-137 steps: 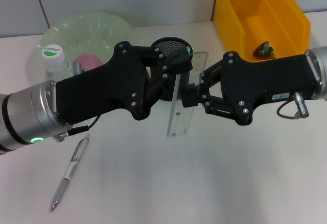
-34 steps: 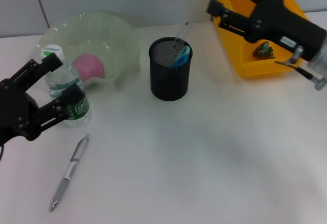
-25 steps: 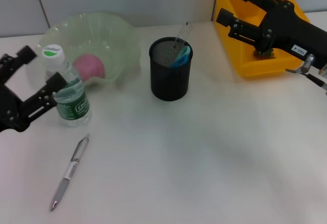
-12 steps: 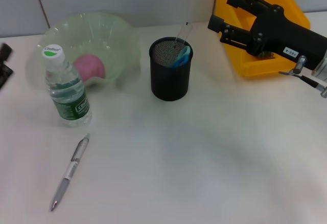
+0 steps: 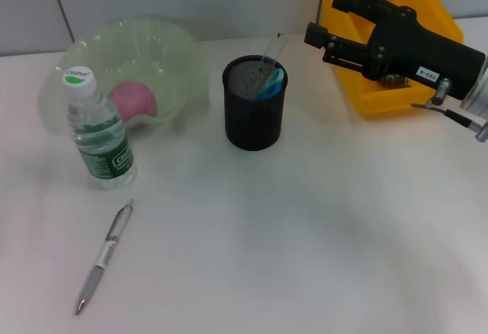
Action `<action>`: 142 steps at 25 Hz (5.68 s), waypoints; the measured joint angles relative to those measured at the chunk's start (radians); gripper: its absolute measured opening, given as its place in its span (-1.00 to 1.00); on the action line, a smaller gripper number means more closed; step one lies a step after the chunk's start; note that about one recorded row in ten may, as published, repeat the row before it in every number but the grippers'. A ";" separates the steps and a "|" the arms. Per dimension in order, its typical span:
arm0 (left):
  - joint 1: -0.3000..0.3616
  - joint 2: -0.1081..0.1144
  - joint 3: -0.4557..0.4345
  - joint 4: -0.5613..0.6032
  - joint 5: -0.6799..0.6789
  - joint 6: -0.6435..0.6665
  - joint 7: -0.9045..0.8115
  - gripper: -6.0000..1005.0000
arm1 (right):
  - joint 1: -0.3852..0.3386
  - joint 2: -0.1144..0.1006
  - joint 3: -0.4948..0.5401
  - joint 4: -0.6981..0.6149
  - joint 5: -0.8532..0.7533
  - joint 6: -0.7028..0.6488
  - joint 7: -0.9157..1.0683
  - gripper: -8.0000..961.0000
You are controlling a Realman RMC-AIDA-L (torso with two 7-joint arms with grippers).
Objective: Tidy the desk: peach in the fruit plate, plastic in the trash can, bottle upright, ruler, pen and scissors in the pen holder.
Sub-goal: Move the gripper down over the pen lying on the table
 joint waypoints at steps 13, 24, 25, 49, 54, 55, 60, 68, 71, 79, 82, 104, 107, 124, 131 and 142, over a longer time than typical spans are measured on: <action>0.093 -0.052 -0.136 0.335 0.812 -0.057 -0.761 0.62 | 0.003 -0.001 0.000 -0.009 -0.024 0.001 0.020 0.70; 0.077 -0.052 0.042 0.115 0.008 0.028 0.314 0.60 | 0.003 -0.002 0.002 -0.008 -0.038 0.010 0.024 0.70; 0.077 -0.052 0.042 0.115 0.008 0.028 0.314 0.60 | 0.003 -0.002 0.002 -0.008 -0.038 0.010 0.024 0.70; 0.068 0.117 0.279 0.667 -0.305 -0.762 0.461 0.55 | 0.000 -0.008 0.012 -0.012 -0.063 0.016 0.057 0.70; 0.050 0.129 0.282 0.704 -0.345 -0.823 0.463 0.56 | 0.000 -0.009 0.012 -0.013 -0.065 0.016 0.058 0.70; 0.044 0.130 0.281 0.705 -0.353 -0.831 0.463 0.56 | 0.000 -0.009 0.012 -0.013 -0.065 0.016 0.058 0.70; -0.004 0.160 0.260 0.720 -0.447 -0.901 0.478 0.56 | -0.003 -0.011 0.012 -0.014 -0.065 0.016 0.058 0.70; -0.059 0.153 0.117 0.762 -0.908 -1.103 0.865 0.56 | -0.016 -0.011 0.015 -0.017 -0.065 0.016 0.058 0.70; -0.107 0.042 -0.122 0.771 -1.243 -1.401 1.189 0.57 | -0.020 -0.012 0.015 -0.023 -0.065 0.016 0.058 0.70; -0.174 -0.033 -0.321 0.773 -1.345 -1.685 1.307 0.57 | -0.029 -0.012 0.021 -0.028 -0.065 0.015 0.058 0.70; -0.201 -0.035 -0.351 0.772 -1.345 -1.790 1.303 0.57 | -0.032 -0.014 0.026 -0.029 -0.065 0.015 0.058 0.70; -0.226 -0.040 -0.211 0.763 -1.138 -2.012 1.090 0.58 | -0.059 -0.006 0.039 -0.032 -0.067 0.014 0.032 0.70; -0.225 -0.040 -0.141 0.744 -1.069 -2.015 1.025 0.58 | -0.061 -0.006 0.038 -0.032 -0.067 0.010 0.031 0.70; -0.337 -0.042 0.002 0.522 -0.919 -1.983 0.882 0.58 | -0.099 -0.003 0.030 -0.144 -0.464 -0.125 0.142 0.70; -0.394 -0.042 0.010 0.399 -0.904 -1.977 0.818 0.58 | -0.101 -0.003 0.029 -0.171 -0.556 -0.173 0.174 0.70; -0.436 -0.042 0.020 0.361 -0.836 -1.984 0.647 0.58 | -0.100 -0.004 0.035 -0.186 -0.590 -0.183 0.174 0.70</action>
